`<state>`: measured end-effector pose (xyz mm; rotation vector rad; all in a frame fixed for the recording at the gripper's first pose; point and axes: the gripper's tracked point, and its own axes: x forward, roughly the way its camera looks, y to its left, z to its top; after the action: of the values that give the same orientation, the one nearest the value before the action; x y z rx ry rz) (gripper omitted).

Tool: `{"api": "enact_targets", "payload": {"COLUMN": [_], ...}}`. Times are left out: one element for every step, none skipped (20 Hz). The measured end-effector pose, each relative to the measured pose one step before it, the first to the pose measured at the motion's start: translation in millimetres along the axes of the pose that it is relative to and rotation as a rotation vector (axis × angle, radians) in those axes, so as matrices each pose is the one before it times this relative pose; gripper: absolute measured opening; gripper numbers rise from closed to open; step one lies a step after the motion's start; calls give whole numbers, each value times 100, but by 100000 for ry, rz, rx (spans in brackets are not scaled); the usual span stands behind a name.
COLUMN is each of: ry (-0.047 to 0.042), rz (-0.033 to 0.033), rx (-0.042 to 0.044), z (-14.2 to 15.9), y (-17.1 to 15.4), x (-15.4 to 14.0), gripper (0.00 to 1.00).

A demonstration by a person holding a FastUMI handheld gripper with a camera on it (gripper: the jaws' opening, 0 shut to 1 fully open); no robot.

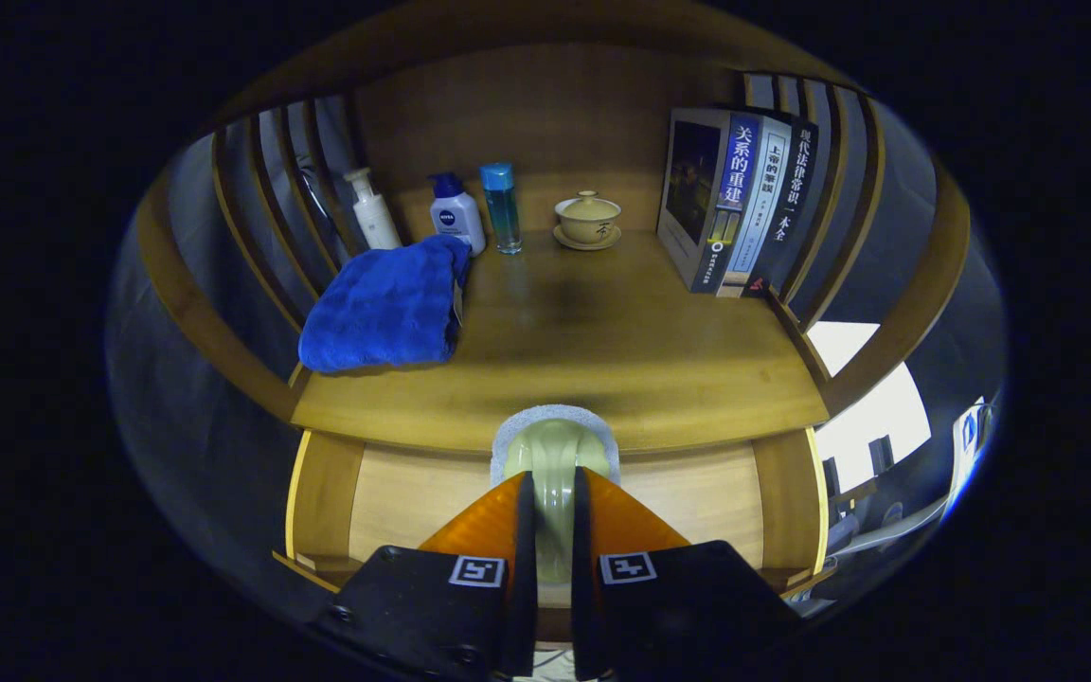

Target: Pull open the drawer, take out the items inside it, and place them on the countertop above the cabinet.

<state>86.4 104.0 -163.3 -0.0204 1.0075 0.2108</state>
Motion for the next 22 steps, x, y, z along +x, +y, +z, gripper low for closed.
{"api": "enact_targets", "payload": {"ry": [-21,-322,-145,-592,-287,-261,68,195,29,377,254,-142,-63,-25,102,-195,168,-95,-204,34,17,-177], "rz": [-83,30,239,-25,-191,-5,-268,-459,-391,-231,-32,-344,-295,-242,-409,-684,-426,-399,-557,60,-84,-385], "rx": [170,379,19,33,290,106,-97,-202,-93,-45,159,643,515,232,80,81,-172,39,254,-446,-326,-38], "z": [504,647,671,717,857,719,549,624,551,455,400,545,574,379,330,381,205,312,196,140,133,159], "y": [-61,-60,-12,-53,-64,-38,-74,-82,-134,-39,-67,-82,-136,-132,-227,-140,-162,-128,-171,111,-103,-48], "x": [261,275,232,329,188,366,373,366,447,539,462,410,301,332,404,356,501,469,432,345,443,450], "gripper": [23,23,23,23,23,23,23,23,23,23,23,23,23,23,23,23,23,23,23,23,23,23]}}
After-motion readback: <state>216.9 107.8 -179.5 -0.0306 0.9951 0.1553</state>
